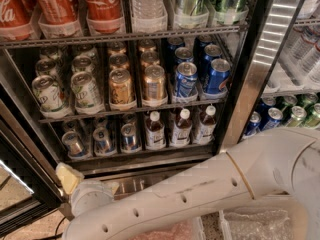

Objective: Pick redbull can from bottom shelf of fridge

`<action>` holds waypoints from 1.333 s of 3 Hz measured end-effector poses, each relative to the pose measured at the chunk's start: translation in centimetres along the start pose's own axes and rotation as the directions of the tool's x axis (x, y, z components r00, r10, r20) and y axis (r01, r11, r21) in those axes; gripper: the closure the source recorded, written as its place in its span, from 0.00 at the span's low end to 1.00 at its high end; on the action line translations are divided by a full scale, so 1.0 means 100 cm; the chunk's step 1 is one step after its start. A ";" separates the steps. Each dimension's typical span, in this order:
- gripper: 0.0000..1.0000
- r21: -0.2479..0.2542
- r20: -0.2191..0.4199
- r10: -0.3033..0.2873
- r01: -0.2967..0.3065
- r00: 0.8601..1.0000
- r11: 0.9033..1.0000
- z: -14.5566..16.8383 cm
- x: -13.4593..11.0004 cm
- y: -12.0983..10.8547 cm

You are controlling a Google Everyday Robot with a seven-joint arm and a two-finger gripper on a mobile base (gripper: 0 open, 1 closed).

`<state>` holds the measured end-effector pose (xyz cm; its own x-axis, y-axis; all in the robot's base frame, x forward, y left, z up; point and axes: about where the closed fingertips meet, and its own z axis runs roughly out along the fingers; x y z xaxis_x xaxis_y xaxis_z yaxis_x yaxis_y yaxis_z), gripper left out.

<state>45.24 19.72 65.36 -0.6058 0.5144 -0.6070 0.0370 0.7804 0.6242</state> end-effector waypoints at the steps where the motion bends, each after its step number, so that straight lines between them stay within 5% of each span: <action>1: 0.00 0.072 0.083 -0.011 0.005 0.996 0.997 0.009 -0.017 -0.022; 2: 0.00 0.131 0.100 -0.093 0.080 0.991 0.988 0.009 -0.024 -0.030; 3: 0.00 0.142 0.071 -0.256 0.244 0.964 0.959 0.008 -0.023 -0.024; 4: 0.00 0.142 0.071 -0.256 0.244 0.964 0.959 0.008 -0.023 -0.024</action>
Offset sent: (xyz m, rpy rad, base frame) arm 0.0251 -0.0448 -0.0090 -0.2878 -0.0747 -0.1006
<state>47.19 16.97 64.87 -0.5371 0.3214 -0.7799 0.0003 0.9246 0.3808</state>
